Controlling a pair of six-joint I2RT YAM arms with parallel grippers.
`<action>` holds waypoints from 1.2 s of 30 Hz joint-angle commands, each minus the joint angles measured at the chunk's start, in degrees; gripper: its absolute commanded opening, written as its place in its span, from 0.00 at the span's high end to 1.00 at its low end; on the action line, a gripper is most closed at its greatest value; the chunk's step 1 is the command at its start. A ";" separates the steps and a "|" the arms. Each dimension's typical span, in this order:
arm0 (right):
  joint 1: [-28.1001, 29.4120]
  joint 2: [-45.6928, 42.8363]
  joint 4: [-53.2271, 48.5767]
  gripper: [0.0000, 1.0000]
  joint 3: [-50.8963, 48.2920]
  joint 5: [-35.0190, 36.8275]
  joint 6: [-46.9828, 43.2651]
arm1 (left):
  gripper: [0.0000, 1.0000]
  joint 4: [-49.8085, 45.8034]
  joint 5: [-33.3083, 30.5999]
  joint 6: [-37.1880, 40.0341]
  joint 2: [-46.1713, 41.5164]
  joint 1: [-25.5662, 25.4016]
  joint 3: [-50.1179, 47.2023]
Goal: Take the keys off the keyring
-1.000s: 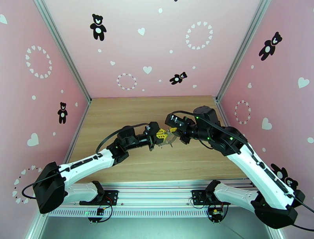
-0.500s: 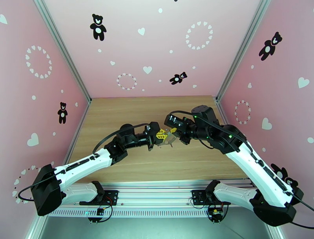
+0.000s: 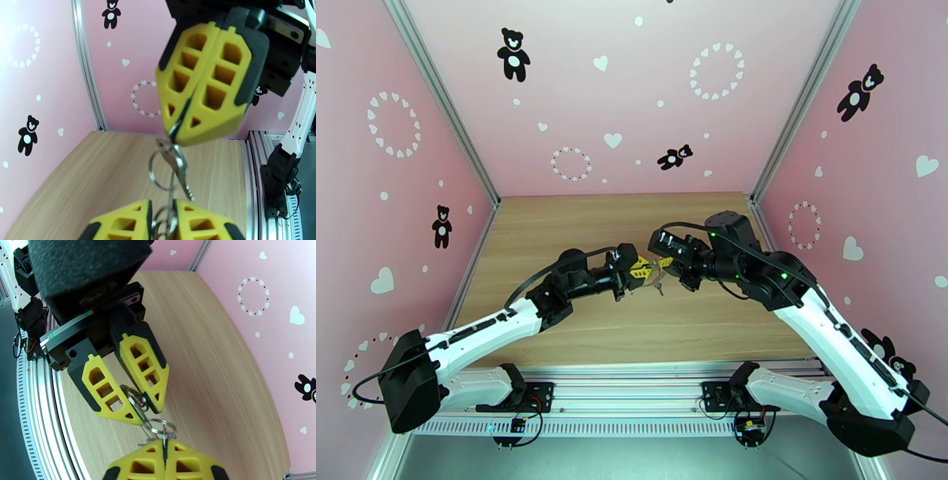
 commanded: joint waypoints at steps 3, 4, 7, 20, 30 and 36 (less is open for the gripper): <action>-0.09 0.42 -0.34 1.00 2.22 -1.47 0.73 | 0.76 3.83 -1.88 0.13 -0.68 -0.08 0.70; -0.09 0.36 -0.28 1.00 2.23 -1.23 0.85 | 0.76 3.84 -1.75 0.24 -0.74 -0.09 0.51; -0.09 0.14 -0.04 1.00 2.06 -1.12 1.16 | 0.76 4.19 -1.53 0.36 -1.45 -0.09 -0.13; -0.09 0.39 0.62 1.00 2.24 -0.05 1.82 | 0.67 1.62 2.83 2.31 -0.58 -0.53 1.19; -0.09 -0.12 1.28 1.00 1.65 0.58 2.55 | 0.79 3.31 2.17 2.10 1.15 -0.59 1.49; -0.09 -0.19 2.10 1.00 1.51 0.82 2.92 | 0.72 3.80 2.55 1.73 1.97 -0.88 1.69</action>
